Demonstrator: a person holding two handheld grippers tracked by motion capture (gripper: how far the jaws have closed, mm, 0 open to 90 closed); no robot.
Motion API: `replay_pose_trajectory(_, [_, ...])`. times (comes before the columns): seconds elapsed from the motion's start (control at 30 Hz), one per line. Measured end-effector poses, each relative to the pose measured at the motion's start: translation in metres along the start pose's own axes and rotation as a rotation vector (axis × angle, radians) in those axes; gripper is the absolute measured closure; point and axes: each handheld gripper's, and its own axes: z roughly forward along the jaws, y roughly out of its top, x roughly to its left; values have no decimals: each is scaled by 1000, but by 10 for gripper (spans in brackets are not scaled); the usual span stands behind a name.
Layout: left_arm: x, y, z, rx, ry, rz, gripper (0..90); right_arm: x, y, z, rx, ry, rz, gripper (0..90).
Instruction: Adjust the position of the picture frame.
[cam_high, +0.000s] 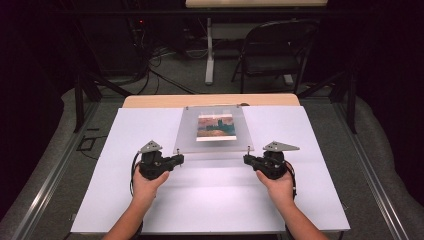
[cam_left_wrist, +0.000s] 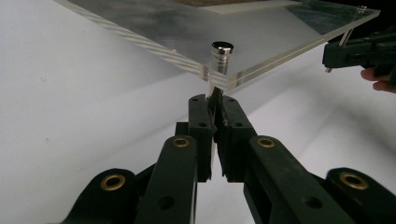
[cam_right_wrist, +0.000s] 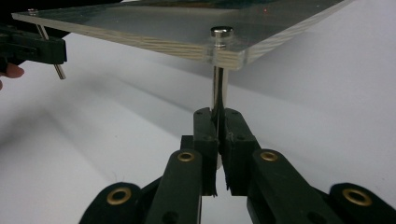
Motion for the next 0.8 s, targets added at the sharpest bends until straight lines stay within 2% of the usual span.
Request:
replay_pose_trajectory(0.07, [0, -5, 3, 17, 15, 13, 847, 0, -7, 3, 3, 0, 9, 853])
replay_pose_trajectory(0.17, [1, -9, 5, 29, 29, 16, 847, 1, -12, 7, 18, -14, -6, 853])
replay_pose_trajectory(0.27, [2, -11, 6, 33, 31, 16, 845, 2, -14, 9, 28, -15, -6, 852])
replay_pose_trajectory(0.5, [4, -9, 10, 16, 30, 0, 844, -2, -12, 11, 15, -26, -6, 853])
replay_pose_trajectory(0.7, [4, -10, 13, 28, 34, 9, 844, -6, -14, 15, 17, -34, 14, 850])
replay_pose_trajectory(0.8, [4, -11, 12, 32, 41, 13, 845, -4, -15, 15, 18, -36, 6, 852])
